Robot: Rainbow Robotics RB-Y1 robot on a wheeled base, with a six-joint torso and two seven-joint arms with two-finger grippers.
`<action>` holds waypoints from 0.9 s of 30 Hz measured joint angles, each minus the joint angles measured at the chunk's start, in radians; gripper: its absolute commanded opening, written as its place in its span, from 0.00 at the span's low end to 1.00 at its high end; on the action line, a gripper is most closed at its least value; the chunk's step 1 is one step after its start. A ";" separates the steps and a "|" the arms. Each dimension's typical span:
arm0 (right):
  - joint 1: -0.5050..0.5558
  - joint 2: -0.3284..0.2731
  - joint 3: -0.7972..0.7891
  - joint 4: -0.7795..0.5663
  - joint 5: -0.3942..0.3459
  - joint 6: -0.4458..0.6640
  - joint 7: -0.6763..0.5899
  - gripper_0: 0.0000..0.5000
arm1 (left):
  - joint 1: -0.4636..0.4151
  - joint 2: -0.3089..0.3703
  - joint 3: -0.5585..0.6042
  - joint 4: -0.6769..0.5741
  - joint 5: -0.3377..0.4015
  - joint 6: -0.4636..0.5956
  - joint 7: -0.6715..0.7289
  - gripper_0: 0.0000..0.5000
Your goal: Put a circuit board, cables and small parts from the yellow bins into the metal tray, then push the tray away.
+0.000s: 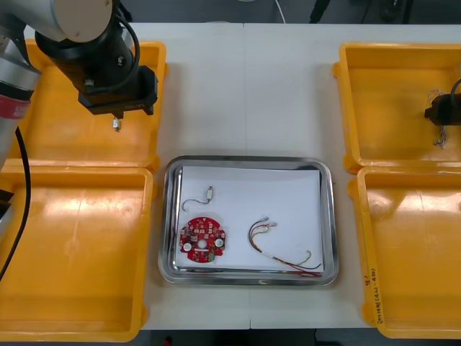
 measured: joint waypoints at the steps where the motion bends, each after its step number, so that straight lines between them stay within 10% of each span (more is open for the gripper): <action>1: 0.000 0.000 0.000 0.000 0.000 0.000 0.000 0.96 | -0.002 0.000 0.009 0.010 -0.007 0.000 -0.032 1.00; 3: 0.000 0.000 0.000 0.000 0.000 -0.001 0.004 0.42 | -0.006 0.001 0.024 0.030 -0.027 0.000 -0.111 1.00; 5: 0.000 0.000 0.000 0.000 0.000 -0.003 0.009 0.12 | -0.011 0.001 0.033 0.053 -0.049 0.000 -0.180 1.00; 27: 0.008 0.000 0.019 -0.059 -0.005 0.047 0.009 0.00 | -0.054 0.003 0.068 0.383 -0.107 -0.240 -0.227 1.00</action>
